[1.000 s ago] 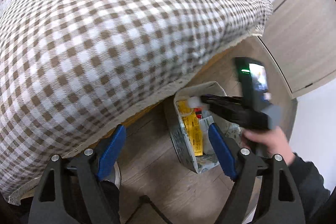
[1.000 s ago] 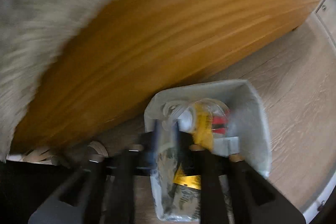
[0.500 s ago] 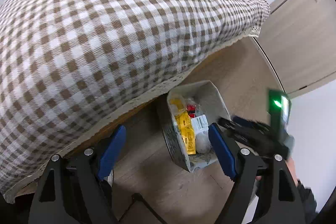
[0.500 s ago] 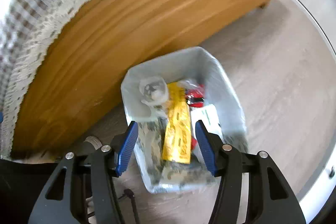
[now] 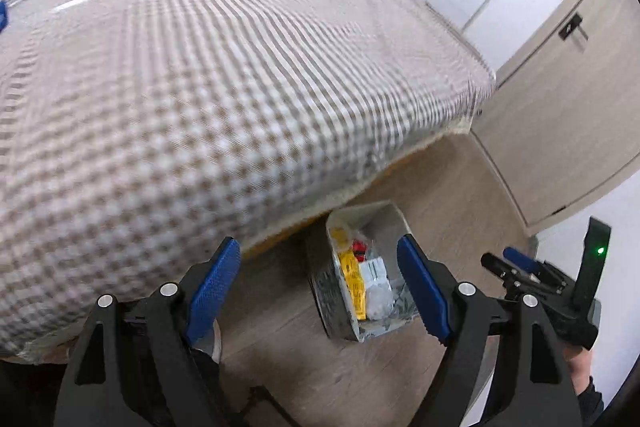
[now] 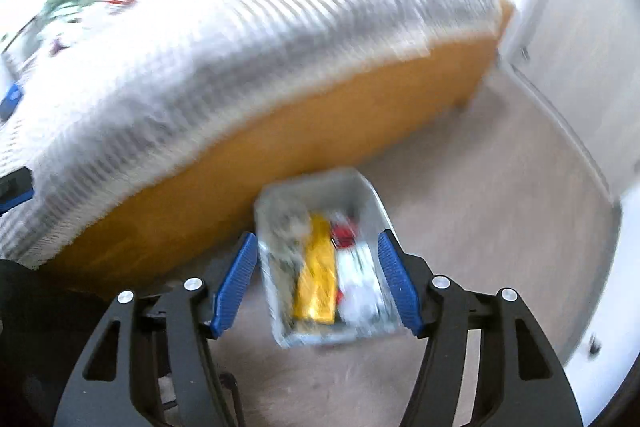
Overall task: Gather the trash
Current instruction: 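Move both tools back over the bed toward the milk carton, then grasp a thin clear plastic straw with the right tool and lift it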
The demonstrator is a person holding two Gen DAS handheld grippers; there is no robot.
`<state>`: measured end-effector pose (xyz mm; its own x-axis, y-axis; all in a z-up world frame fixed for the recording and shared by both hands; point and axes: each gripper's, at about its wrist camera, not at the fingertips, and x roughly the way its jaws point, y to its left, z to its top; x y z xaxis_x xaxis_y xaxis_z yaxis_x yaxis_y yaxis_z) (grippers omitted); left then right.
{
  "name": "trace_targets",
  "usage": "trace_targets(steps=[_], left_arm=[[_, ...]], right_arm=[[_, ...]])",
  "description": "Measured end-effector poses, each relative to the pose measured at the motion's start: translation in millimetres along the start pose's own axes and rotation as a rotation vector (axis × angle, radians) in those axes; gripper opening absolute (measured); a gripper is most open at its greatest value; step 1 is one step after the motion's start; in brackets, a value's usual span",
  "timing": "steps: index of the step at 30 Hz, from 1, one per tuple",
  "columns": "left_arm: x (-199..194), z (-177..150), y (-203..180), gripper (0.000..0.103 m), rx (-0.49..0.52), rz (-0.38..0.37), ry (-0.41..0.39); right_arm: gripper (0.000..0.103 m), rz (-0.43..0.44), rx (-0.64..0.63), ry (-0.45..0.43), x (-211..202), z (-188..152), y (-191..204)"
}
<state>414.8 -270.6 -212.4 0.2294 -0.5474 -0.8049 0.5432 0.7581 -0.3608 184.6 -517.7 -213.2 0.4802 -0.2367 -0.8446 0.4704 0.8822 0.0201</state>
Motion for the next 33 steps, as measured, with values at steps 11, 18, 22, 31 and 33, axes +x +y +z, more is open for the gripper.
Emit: trace_targets(steps=[11,18,22,31,33], left_arm=[[-107.2,86.0,189.1,0.078,-0.196,0.216,-0.262],[-127.3,126.7,328.0,0.078,-0.364,0.394,-0.335],[-121.4,121.6,373.4,0.078,-0.493,0.385,-0.299],[-132.8,115.9,401.9,0.078,-0.545,0.312,-0.3],[-130.5,118.3,401.1,0.078,-0.545,0.316,-0.299]], right_arm=[[0.061,0.246,-0.631,-0.153,20.8,165.0,250.5],[0.03,0.133,-1.108,-0.1,108.3,252.6,414.8],[0.026,0.112,-1.294,-0.027,147.0,277.3,464.2],[0.014,0.256,-1.299,0.359,225.6,302.8,509.9],[0.006,0.287,-1.233,0.352,224.5,306.8,501.7]])
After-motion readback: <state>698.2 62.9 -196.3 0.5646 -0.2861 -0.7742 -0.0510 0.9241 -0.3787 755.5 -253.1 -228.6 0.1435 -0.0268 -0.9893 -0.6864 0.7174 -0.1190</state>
